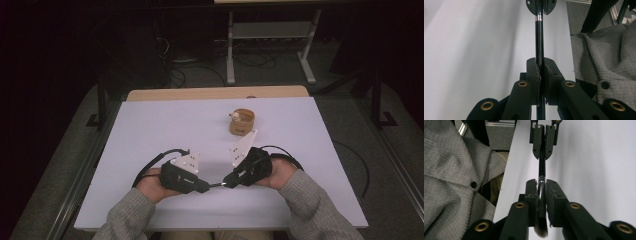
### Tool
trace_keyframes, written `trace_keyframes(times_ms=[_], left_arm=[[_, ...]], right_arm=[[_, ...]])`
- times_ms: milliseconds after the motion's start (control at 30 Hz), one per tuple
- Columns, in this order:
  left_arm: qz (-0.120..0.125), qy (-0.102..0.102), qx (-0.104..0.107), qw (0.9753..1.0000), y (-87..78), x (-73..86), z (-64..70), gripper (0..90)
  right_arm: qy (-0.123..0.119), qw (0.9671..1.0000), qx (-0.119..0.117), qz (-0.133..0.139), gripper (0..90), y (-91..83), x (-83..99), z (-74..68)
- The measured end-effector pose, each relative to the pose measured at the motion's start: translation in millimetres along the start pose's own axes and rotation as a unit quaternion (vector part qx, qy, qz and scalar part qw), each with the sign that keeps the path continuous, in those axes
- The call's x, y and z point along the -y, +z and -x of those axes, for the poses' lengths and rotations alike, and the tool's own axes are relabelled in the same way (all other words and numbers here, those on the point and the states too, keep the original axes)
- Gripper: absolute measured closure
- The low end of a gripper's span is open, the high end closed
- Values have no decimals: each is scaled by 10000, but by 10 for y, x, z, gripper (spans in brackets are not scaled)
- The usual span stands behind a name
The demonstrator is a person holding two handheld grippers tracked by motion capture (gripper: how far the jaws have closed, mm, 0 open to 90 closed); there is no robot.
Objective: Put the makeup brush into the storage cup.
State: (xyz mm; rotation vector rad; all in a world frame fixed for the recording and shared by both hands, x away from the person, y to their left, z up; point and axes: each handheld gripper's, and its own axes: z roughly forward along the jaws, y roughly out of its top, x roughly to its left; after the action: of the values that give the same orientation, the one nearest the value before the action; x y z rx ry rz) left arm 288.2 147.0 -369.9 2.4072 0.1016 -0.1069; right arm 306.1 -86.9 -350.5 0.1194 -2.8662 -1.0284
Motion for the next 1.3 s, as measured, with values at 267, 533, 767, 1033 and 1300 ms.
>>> trace_keyframes(times_ms=[267,533,767,1033,1300], left_arm=[[-126,-58,99,9999,86,-58,6,688],[-68,-74,52,9999,134,-87,3,834],[201,-196,-130,9995,59,-20,-13,838],[498,-218,-265,9982,-5,-18,-36,839],[729,-295,-315,9964,-41,-14,-55,839]], right_arm=[[-69,9994,8,-328,820,4,-120,14],[-196,9979,159,-597,802,-17,-299,-49],[440,9977,207,475,565,-98,-7,77],[890,9878,165,1267,530,-121,210,81],[1063,9788,53,1748,559,-90,250,88]])
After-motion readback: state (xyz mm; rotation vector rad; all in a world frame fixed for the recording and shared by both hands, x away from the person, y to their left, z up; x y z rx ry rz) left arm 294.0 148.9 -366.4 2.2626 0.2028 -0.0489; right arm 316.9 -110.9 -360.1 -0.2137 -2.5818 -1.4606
